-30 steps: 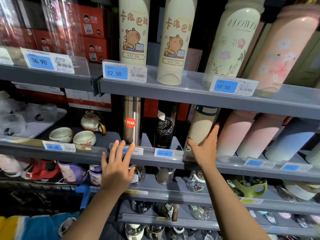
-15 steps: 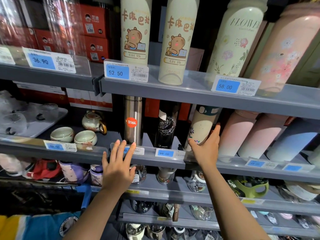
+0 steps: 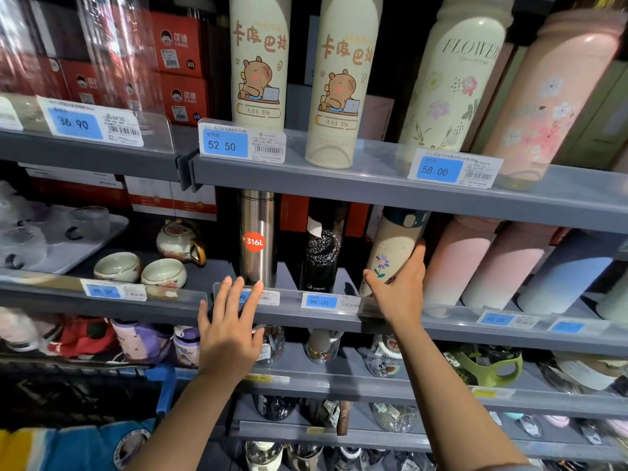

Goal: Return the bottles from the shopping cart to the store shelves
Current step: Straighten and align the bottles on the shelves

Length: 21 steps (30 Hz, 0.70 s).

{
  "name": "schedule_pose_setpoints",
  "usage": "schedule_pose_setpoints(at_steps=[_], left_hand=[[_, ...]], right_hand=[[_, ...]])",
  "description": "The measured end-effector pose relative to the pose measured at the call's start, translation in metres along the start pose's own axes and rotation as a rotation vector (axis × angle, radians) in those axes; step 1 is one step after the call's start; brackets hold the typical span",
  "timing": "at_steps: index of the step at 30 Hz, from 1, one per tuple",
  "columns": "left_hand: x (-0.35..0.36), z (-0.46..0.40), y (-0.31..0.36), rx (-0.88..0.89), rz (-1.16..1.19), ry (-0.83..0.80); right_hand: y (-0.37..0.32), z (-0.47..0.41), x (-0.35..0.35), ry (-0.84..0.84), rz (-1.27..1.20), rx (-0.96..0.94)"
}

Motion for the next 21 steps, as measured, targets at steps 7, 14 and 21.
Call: schedule_pose_setpoints(at_steps=[7,14,21], left_hand=[[-0.0015,-0.0006,0.0003,0.011,-0.013,0.008],[-0.0007,-0.0003,0.0008,0.007,-0.041,-0.013],[-0.0008,-0.0021,0.0004,0.009,-0.057,-0.020]], right_hand=[[-0.0044,-0.0037,0.0018,0.035,0.003,0.038],[0.0014,-0.0017,-0.0010,-0.015,-0.032,-0.043],[-0.0004,-0.0026,0.0010,0.023,0.012,-0.006]])
Point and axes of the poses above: each hand's wrist, its own z-axis away from the middle knuckle, its own x-axis out of the palm, y = z × x, the point moved 2 cm from there along -z, towards the middle knuckle, and after that the axes turned 3 degrees about y, right-handed, at the moved point
